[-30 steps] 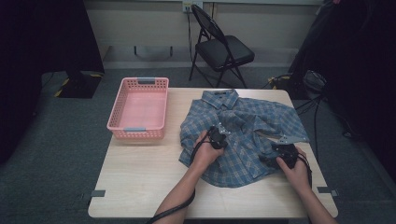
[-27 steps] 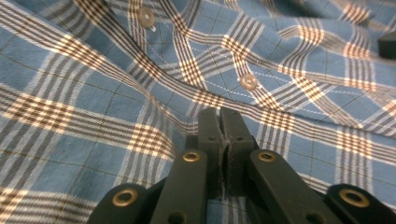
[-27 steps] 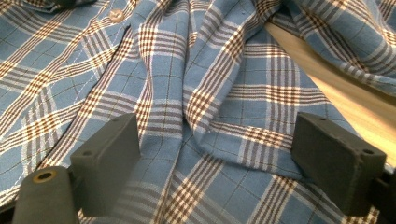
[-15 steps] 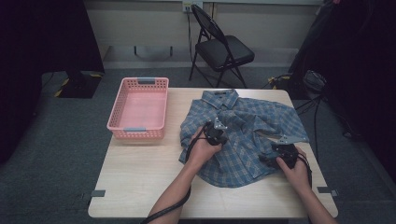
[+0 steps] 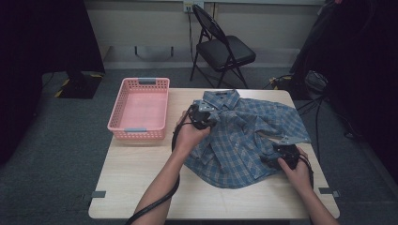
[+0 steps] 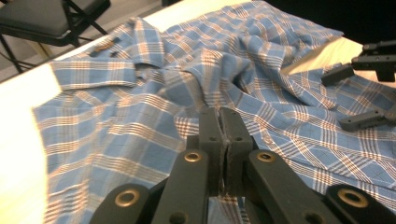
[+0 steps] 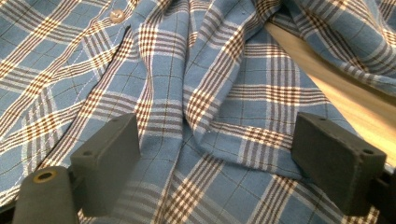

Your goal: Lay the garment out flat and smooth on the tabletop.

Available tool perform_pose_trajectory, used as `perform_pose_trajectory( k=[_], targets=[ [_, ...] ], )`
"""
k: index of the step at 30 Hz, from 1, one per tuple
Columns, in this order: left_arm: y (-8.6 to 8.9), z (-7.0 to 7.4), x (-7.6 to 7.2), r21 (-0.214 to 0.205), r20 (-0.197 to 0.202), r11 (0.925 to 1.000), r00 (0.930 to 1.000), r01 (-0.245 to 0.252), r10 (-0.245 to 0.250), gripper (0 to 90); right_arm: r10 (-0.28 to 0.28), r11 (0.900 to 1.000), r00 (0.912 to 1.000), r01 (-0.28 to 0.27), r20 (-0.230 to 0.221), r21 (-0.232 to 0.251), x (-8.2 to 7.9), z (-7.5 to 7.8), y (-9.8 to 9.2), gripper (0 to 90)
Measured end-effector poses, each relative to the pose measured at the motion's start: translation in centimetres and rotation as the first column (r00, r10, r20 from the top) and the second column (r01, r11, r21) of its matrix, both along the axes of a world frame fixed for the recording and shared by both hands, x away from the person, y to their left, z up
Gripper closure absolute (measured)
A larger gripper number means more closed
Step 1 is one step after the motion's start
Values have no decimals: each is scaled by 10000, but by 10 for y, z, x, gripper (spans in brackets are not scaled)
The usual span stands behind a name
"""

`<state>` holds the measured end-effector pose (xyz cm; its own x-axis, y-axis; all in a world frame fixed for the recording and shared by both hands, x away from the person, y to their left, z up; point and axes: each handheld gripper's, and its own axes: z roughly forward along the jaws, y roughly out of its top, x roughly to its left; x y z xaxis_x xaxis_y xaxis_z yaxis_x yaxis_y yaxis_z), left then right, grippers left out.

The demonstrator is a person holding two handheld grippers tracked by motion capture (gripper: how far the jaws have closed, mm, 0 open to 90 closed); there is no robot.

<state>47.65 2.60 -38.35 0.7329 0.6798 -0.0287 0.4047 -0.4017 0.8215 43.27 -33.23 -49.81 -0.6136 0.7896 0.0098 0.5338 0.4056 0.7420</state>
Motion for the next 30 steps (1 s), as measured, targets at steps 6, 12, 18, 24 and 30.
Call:
perform_pose_trajectory(
  k=[6, 12, 18, 24, 30],
  targets=[
    [14, 14, 3, -2, 171, 9996, 9995, -268, 268, 888, 1, 10000, 10000, -1, 2, 0, 0, 0, 0, 145],
    [27, 28, 6, -13, 453, 9983, 9973, -580, 580, 889, 0, 10000, 10000, 0, -1, 1, 0, 0, 0, 145],
    [38, 38, 11, -12, 736, 9965, 9938, -835, 834, 889, 1, 10000, 10000, -1, 1, -1, 0, 0, 0, 145],
    [49, 46, 16, -183, 889, 9938, 9899, -1096, 1108, 889, 1, 10000, 10000, -1, 0, -1, 0, 0, 0, 145],
    [60, 54, 22, -359, 1097, 9900, 9842, -1362, 1393, 889, 1, 10000, 10000, -1, 0, 0, 0, 0, 0, 145]
  ],
)
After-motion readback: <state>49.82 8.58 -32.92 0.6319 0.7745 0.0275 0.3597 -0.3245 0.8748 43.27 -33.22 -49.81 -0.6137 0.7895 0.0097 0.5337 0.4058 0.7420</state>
